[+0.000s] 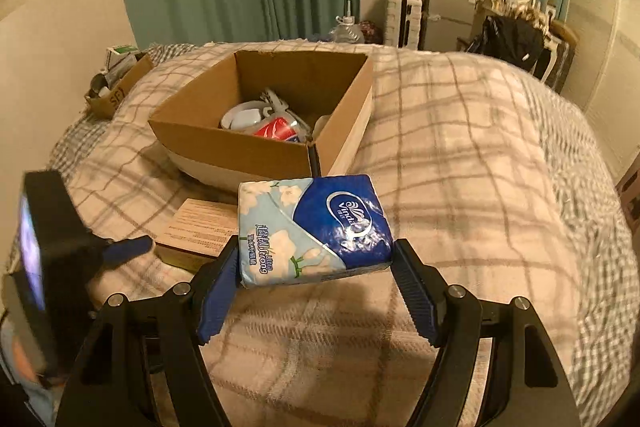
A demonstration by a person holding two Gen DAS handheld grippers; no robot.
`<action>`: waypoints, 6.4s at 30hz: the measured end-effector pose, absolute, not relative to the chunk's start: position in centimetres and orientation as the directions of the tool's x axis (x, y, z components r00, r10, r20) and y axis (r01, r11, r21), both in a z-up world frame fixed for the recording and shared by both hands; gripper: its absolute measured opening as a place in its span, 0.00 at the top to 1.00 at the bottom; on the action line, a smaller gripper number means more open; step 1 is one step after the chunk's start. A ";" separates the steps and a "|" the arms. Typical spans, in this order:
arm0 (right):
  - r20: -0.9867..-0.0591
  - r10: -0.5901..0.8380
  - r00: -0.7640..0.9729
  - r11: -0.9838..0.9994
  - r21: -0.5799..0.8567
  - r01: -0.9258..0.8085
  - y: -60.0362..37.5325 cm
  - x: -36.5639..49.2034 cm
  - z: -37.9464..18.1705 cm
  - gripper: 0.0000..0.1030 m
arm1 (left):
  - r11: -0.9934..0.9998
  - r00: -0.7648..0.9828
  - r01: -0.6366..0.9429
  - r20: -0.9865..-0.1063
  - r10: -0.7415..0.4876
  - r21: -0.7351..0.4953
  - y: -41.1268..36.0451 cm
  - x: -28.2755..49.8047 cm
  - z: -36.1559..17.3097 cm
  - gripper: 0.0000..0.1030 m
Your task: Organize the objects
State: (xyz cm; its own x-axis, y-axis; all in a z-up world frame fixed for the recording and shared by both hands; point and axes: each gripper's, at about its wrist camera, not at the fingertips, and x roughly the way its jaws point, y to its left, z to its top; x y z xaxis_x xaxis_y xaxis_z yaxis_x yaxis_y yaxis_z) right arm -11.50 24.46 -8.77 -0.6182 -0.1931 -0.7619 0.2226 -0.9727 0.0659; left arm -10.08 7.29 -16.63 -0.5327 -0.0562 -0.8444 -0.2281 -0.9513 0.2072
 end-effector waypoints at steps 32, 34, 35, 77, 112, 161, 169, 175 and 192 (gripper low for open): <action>-0.732 -0.176 -0.658 -0.982 0.084 0.169 25.7 -8.6 -6.7 0.29 | -0.913 -0.611 -0.357 -0.789 0.068 0.198 8.1 -9.2 -10.4 0.72; -0.724 -0.175 -0.668 -0.982 0.077 0.173 25.4 -8.2 -6.0 0.29 | -0.935 -0.613 -0.331 -0.783 0.108 0.131 7.6 -8.0 -8.8 0.72; -0.718 -0.173 -0.674 -0.982 0.072 0.176 25.2 -8.0 -5.5 0.29 | -0.939 -0.614 -0.328 -0.778 0.129 0.103 7.5 -7.8 -8.2 0.72; -0.710 -0.162 -0.686 -0.978 0.022 0.208 19.2 -31.1 -6.8 0.16 | -0.984 -0.600 -0.162 -0.783 0.162 -0.079 2.1 -28.4 -9.5 0.64; -0.262 -0.025 -0.965 -0.999 -0.030 0.034 24.1 -5.8 9.2 0.00 | -0.998 -0.977 -0.048 -0.206 0.055 -0.037 0.0 -7.1 9.2 0.00; -0.319 0.002 -0.948 -0.996 -0.084 0.026 23.0 -6.5 -0.9 0.00 | -1.000 -0.934 -0.008 -0.357 0.012 -0.014 0.8 -5.5 -1.6 0.00; -0.325 0.002 -0.946 -0.996 -0.084 0.026 23.0 -6.7 -1.0 0.00 | -1.000 -0.930 -0.006 -0.367 0.011 -0.015 0.7 -5.7 -1.7 0.00; -0.332 -0.003 -0.943 -0.996 -0.085 0.033 22.9 -6.8 -1.2 0.00 | -1.000 -0.927 -0.017 -0.375 0.018 -0.005 0.9 -5.7 -1.8 0.00; -0.339 0.009 -0.941 -0.995 -0.101 0.027 22.7 -7.1 -1.7 0.00 | -1.000 -0.929 0.001 -0.371 0.001 -0.007 0.7 -5.7 -1.8 0.00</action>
